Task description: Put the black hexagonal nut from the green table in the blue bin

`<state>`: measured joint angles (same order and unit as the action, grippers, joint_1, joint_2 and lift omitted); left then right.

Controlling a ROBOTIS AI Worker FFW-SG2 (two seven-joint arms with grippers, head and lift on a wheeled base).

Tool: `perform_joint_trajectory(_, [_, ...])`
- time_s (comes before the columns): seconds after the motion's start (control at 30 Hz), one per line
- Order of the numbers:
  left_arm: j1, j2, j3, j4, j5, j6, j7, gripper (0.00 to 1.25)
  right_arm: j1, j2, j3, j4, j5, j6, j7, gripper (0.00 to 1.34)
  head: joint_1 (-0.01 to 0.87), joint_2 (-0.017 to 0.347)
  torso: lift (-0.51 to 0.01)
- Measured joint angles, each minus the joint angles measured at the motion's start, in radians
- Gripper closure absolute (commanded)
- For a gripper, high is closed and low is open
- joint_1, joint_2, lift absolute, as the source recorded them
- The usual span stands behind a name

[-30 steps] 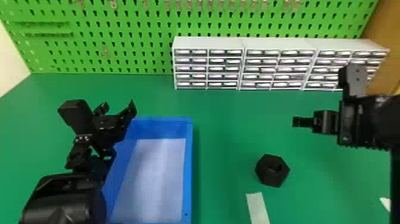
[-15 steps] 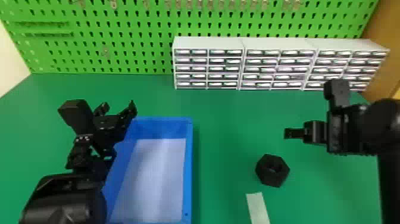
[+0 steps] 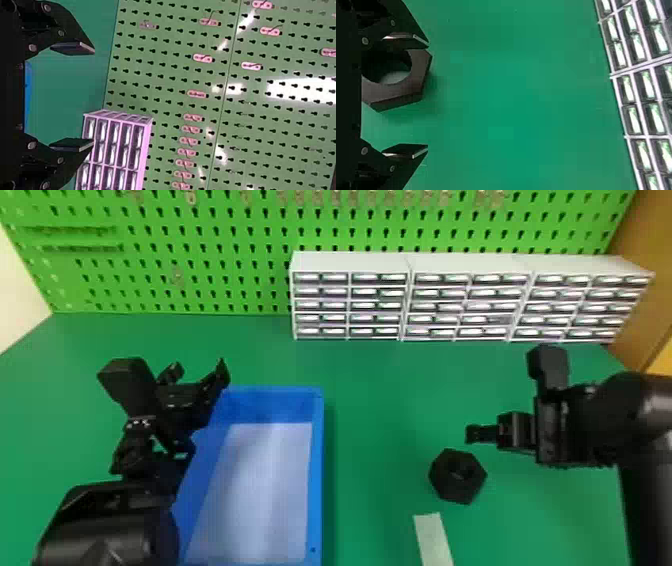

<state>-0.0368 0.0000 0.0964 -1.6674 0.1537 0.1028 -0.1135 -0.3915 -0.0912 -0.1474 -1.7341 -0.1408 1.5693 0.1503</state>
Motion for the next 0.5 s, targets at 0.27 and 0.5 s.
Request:
perform_joint_trajectory(0.27, [0.000, 0.000, 0.002, 0.000, 0.000, 0.000, 0.000, 0.43, 0.004, 0.001, 0.013, 0.036, 0.000, 0.000, 0.000, 0.35, 0.686, 0.051, -0.097])
perform_joint_trajectory(0.5, [0.000, 0.000, 0.004, 0.000, 0.000, 0.000, 0.000, 0.43, 0.008, 0.003, 0.019, 0.055, 0.002, 0.000, 0.000, 0.35, 0.686, 0.051, -0.097])
